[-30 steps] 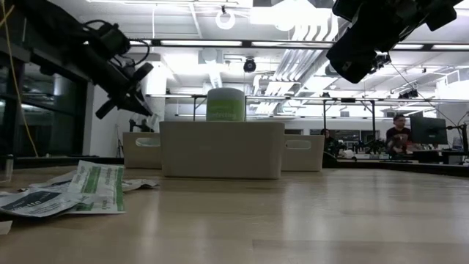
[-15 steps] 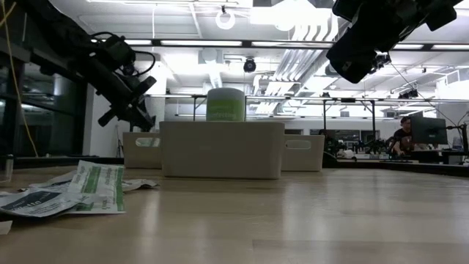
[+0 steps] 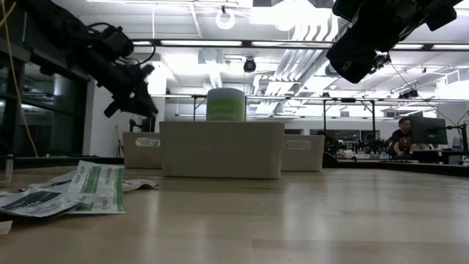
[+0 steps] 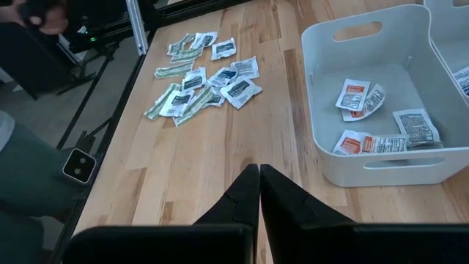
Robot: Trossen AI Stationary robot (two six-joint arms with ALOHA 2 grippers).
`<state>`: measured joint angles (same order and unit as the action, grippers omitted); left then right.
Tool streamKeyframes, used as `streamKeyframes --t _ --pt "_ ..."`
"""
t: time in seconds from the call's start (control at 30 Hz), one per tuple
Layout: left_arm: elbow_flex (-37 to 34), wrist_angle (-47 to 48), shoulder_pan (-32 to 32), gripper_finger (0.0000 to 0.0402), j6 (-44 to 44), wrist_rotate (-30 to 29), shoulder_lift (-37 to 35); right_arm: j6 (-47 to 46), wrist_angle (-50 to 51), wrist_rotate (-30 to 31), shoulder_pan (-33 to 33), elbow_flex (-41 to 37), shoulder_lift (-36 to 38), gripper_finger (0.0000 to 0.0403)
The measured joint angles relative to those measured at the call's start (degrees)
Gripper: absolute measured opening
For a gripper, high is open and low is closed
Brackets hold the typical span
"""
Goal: Pick & Place First Aid Supplies
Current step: Put the bandage pack into the left bin
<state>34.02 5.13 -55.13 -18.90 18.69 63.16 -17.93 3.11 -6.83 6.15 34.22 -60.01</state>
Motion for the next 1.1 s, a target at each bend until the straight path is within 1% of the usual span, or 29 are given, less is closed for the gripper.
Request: streamKeyframes --t 0.1,0.23,0.3,0.43,0.5,0.77,0.97,1.1 --pt "0.1 3.3 0.2 0.0095 0.6 8.0 -2.2 0.0 0.0 0.0 0.0 0.0 0.0 0.0007" --pt "0.1 12.5 2.7 0.0095 0.6 14.9 -5.2 0.0 0.0 0.0 0.0 0.0 0.0 0.001" --pt "0.1 17.2 5.2 0.0095 0.6 16.9 -7.0 0.0 0.0 0.0 0.0 0.0 0.0 0.0009" --pt "0.1 24.9 13.2 0.0095 -1.0 16.2 -9.7 0.0 0.0 0.0 0.0 0.0 0.0 0.0005" --pt "0.1 26.4 18.1 0.0095 -3.8 14.2 -10.8 0.0 0.0 0.0 0.0 0.0 0.0 0.0005" --pt "0.1 26.7 40.6 0.0095 -20.3 0.9 -12.2 0.0 0.0 0.0 0.0 0.0 0.0 0.0005" --pt "0.1 24.3 56.8 0.0095 -34.1 -10.2 -12.2 0.0 0.0 0.0 0.0 0.0 0.0 0.0006" --pt "0.1 21.1 65.8 0.0095 -42.3 -17.1 -11.6 0.0 0.0 0.0 0.0 0.0 0.0 0.0005"
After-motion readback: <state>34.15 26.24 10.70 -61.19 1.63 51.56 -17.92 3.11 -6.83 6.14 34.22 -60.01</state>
